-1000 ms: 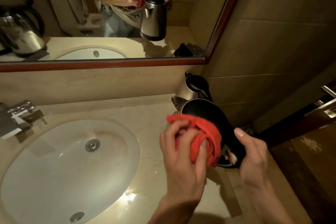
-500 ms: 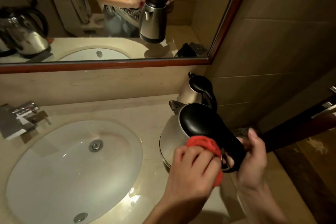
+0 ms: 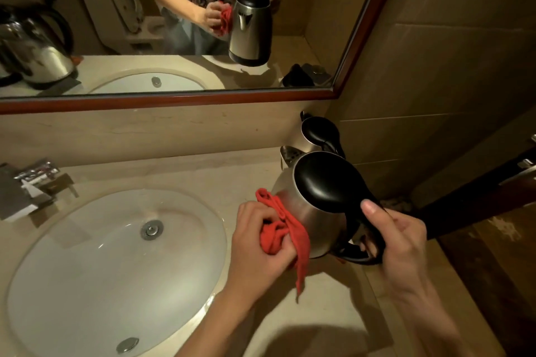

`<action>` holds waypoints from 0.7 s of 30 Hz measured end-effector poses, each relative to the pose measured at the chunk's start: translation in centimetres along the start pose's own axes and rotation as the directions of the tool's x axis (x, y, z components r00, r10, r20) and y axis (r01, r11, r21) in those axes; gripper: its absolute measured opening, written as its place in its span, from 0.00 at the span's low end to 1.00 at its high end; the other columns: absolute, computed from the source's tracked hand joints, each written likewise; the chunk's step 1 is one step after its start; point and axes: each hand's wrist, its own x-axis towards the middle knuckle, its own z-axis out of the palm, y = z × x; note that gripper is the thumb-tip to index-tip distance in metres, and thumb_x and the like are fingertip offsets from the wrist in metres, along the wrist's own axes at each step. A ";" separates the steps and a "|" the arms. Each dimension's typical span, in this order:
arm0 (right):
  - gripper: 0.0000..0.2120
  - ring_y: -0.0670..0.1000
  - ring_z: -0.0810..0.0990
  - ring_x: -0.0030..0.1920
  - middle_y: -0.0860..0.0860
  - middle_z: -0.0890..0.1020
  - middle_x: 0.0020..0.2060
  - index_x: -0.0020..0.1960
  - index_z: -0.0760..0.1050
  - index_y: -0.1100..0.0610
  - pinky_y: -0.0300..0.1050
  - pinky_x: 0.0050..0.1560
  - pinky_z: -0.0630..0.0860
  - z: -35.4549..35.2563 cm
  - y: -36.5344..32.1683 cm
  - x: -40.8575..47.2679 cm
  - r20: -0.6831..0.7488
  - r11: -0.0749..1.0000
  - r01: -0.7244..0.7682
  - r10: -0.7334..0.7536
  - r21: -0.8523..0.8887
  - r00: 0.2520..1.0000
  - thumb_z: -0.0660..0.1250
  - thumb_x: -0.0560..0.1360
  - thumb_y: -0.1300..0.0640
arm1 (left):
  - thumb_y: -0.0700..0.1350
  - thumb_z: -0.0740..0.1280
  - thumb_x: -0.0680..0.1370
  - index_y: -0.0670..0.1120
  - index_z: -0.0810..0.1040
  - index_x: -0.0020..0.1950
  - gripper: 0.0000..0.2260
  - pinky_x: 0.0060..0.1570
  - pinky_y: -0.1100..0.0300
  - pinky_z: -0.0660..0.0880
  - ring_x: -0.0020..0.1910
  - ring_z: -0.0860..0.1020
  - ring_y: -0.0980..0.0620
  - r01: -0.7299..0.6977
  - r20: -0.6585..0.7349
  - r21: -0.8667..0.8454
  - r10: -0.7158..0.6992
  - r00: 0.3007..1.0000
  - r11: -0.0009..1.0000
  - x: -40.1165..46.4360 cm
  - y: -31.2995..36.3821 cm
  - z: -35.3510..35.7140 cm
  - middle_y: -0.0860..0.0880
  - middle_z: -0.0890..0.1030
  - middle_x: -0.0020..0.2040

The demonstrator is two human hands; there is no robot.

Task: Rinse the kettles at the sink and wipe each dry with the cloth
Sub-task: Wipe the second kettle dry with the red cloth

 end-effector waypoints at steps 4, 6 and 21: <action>0.26 0.51 0.65 0.23 0.54 0.66 0.21 0.24 0.67 0.56 0.40 0.26 0.64 -0.2 -0.1 0.1 0.013 0.998 0.040 -0.039 -0.055 0.999 0.72 0.68 0.40 | 0.45 0.68 0.66 0.51 0.74 0.45 0.09 0.45 0.51 0.74 0.45 0.77 0.46 0.301 0.086 -0.225 -0.288 0.954 0.927 1.9 -1.3 -0.4 0.48 0.77 0.44; 0.26 0.51 0.65 0.23 0.56 0.65 0.21 0.24 0.66 0.56 0.41 0.27 0.63 -0.3 -0.1 0.1 0.020 0.996 0.048 -0.047 -0.081 0.999 0.72 0.67 0.40 | 0.47 0.67 0.65 0.47 0.75 0.47 0.12 0.46 0.56 0.74 0.44 0.78 0.50 0.379 0.131 -0.253 -0.357 0.925 0.890 2.7 -1.6 -0.8 0.46 0.78 0.44; 0.22 0.43 0.68 0.23 0.48 0.69 0.20 0.21 0.70 0.49 0.35 0.27 0.65 0.4 1.0 0.0 0.088 0.998 0.040 -0.036 -0.045 0.996 0.75 0.70 0.50 | 0.45 0.71 0.65 0.51 0.72 0.56 0.21 0.59 0.61 0.71 0.61 0.74 0.48 0.096 -0.087 -0.160 -0.111 0.990 0.982 -0.7 0.6 1.5 0.51 0.71 0.59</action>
